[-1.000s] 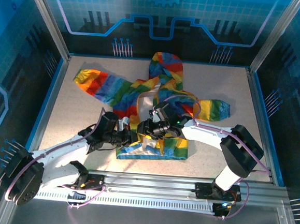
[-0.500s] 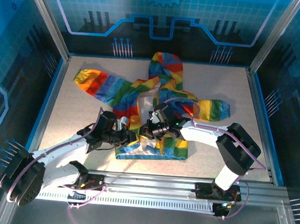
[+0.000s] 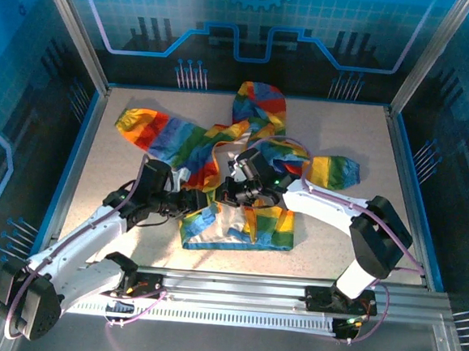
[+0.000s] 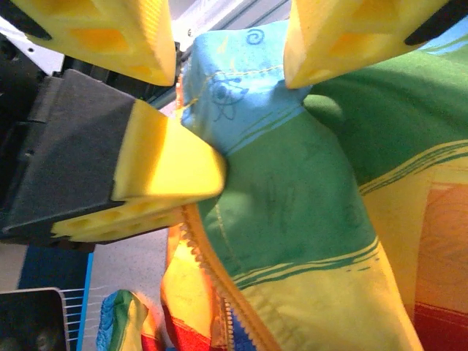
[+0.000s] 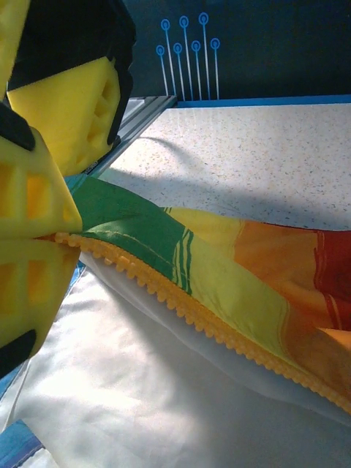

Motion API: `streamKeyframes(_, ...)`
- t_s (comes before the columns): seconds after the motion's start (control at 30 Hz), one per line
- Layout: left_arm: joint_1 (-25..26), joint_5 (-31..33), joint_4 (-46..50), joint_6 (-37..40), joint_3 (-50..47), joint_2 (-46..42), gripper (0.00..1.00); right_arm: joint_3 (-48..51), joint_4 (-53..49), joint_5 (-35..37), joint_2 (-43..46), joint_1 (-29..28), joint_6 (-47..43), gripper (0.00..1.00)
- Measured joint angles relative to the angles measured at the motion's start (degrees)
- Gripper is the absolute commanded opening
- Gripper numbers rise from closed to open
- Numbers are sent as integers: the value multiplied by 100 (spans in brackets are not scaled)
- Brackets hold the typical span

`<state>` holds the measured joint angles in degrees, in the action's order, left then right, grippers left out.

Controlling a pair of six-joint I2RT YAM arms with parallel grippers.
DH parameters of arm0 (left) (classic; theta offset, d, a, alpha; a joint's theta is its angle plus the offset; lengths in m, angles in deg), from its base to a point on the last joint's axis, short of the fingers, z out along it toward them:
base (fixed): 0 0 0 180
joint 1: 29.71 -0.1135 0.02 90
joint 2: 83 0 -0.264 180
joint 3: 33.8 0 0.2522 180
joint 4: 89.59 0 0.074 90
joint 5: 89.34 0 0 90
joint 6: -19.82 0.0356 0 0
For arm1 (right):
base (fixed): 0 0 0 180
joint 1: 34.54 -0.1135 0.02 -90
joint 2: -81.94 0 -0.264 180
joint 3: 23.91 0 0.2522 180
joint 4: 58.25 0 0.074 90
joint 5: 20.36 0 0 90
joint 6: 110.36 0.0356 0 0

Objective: Zip up the jacket

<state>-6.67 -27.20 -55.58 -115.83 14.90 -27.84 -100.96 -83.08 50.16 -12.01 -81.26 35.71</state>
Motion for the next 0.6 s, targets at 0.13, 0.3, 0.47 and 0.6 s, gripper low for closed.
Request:
streamKeyframes(0.13, 61, -15, -380, -286, -245, -31, 43, -15, -122, -2, 0, -22, -24, 0)
streamKeyframes(0.3, 170, -48, -809, -688, -564, -35, 51, -15, -146, -2, 0, -22, -20, 0)
streamKeyframes(0.47, 188, 20, -833, -835, -640, -79, 61, -15, -157, 0, 0, -22, -20, 0)
streamKeyframes(0.6, 188, 116, -826, -973, -737, -293, 70, -15, -157, 0, 0, -22, -17, 0)
